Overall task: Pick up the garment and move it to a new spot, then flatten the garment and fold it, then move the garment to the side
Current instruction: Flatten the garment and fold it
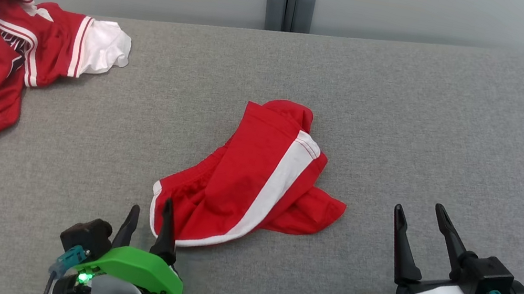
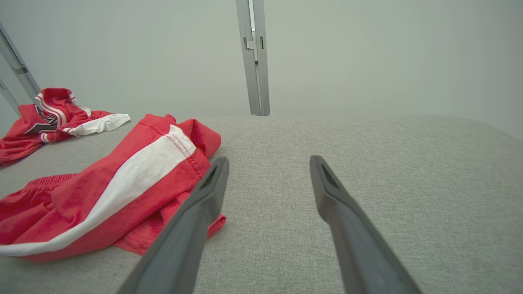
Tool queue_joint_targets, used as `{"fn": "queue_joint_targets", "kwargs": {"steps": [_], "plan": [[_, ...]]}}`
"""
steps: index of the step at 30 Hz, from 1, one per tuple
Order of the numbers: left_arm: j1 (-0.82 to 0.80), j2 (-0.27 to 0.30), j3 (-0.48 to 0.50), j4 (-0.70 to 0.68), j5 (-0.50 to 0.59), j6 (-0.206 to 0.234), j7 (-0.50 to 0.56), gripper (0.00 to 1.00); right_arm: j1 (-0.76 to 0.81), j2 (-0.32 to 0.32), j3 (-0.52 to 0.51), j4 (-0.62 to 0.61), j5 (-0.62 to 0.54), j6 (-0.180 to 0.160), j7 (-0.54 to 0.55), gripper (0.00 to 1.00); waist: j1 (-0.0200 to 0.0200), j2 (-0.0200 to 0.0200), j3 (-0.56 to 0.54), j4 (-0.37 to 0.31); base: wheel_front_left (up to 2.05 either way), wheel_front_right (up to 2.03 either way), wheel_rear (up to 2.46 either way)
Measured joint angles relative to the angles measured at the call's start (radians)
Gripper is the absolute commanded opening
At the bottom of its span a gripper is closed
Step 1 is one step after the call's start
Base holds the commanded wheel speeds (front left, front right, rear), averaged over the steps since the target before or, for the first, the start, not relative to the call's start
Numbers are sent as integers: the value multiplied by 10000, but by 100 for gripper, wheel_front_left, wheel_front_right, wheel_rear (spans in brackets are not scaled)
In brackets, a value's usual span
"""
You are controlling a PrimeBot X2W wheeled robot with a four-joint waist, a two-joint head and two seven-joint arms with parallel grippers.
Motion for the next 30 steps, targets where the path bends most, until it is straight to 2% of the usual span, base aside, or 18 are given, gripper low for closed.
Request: {"fn": "queue_joint_targets", "kwargs": {"steps": [11, 15, 19, 24, 30], "plan": [[677, 4, 1221, -1047, 1455, -385, 0, 100, 41, 0, 117, 198, -125, 0, 0, 100, 0, 0, -250, 123, 0, 0, 0], [792, 6, 1361, -1415, 1565, -391, -2, 100, -843, -8, 612, 663, -280, 0, 0, 100, 0, -1, -276, 288, 0, 0, 0], [863, 4, 1379, -1707, 1653, -389, -2, 100, -2175, -52, 1227, 2038, -508, 0, 94, 100, 0, 0, -256, 539, 0, 0, 0], [872, 4, 1308, -2079, 1678, -326, 0, 100, -3849, -529, 1873, 3965, -194, 0, 514, 100, 0, 0, -176, 1027, 0, 0, 0], [868, 6, 1277, -2359, 1676, -276, -2, 100, -4958, -667, 2621, 5810, 746, 2, 913, 100, 0, -1, -15, 1694, 0, 0, 0]]}}
